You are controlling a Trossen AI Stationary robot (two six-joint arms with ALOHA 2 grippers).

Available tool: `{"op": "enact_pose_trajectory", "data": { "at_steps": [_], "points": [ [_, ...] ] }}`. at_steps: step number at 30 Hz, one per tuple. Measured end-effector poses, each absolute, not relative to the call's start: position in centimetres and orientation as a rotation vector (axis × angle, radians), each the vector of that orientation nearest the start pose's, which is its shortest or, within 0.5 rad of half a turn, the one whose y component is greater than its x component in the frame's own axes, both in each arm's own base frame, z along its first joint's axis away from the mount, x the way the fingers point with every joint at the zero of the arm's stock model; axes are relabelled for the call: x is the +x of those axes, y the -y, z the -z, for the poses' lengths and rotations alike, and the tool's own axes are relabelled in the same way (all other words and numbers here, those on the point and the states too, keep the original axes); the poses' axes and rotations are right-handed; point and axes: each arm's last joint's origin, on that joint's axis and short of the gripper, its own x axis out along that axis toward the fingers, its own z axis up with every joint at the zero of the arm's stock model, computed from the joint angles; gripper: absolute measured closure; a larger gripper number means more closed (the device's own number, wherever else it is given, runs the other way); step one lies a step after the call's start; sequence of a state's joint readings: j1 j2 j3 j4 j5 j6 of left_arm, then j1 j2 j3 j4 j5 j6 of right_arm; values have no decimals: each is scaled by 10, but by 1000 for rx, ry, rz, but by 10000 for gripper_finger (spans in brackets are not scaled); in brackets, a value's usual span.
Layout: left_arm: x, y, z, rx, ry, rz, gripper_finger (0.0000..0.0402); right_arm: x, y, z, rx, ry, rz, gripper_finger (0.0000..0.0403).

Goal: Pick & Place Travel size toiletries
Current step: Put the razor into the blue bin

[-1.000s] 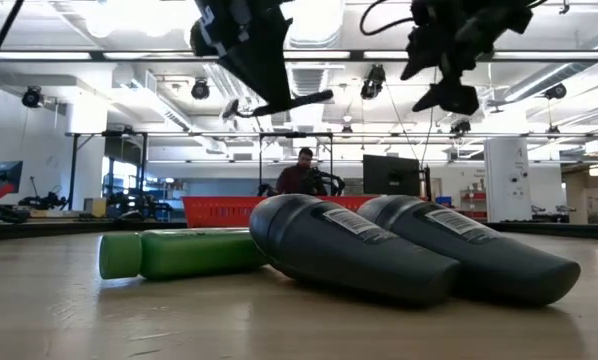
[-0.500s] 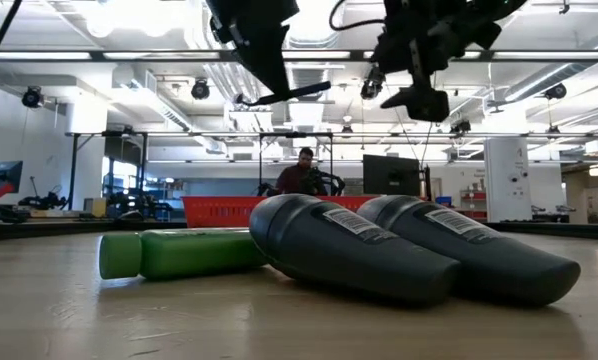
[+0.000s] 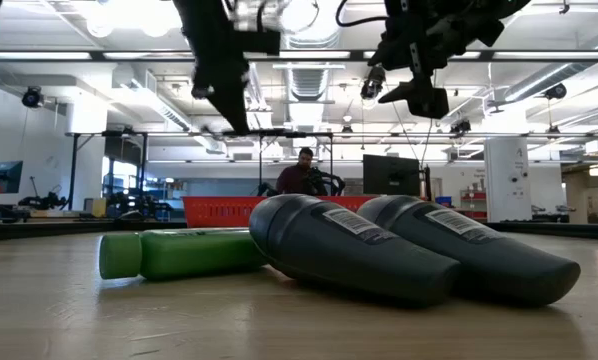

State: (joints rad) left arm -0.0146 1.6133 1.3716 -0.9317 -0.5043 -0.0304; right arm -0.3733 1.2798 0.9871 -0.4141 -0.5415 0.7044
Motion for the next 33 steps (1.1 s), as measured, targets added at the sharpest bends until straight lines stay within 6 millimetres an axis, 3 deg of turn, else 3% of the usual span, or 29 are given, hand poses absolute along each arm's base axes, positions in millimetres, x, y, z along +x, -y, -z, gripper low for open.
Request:
{"op": "enact_pose_trajectory", "data": {
  "at_steps": [8,16,25,33],
  "points": [
    [314,-94,-274,290,-1106,-358,360,251,84,-281,1010,-695,141,145],
    [307,-152,-251,285,-1173,-268,360,250,85,-279,1028,-692,214,118],
    [322,-170,-227,329,-1147,-194,360,250,86,-279,1054,-688,246,92],
    [326,-179,-204,349,-1239,-229,340,250,86,-279,1059,-688,259,73]
  ]
}}
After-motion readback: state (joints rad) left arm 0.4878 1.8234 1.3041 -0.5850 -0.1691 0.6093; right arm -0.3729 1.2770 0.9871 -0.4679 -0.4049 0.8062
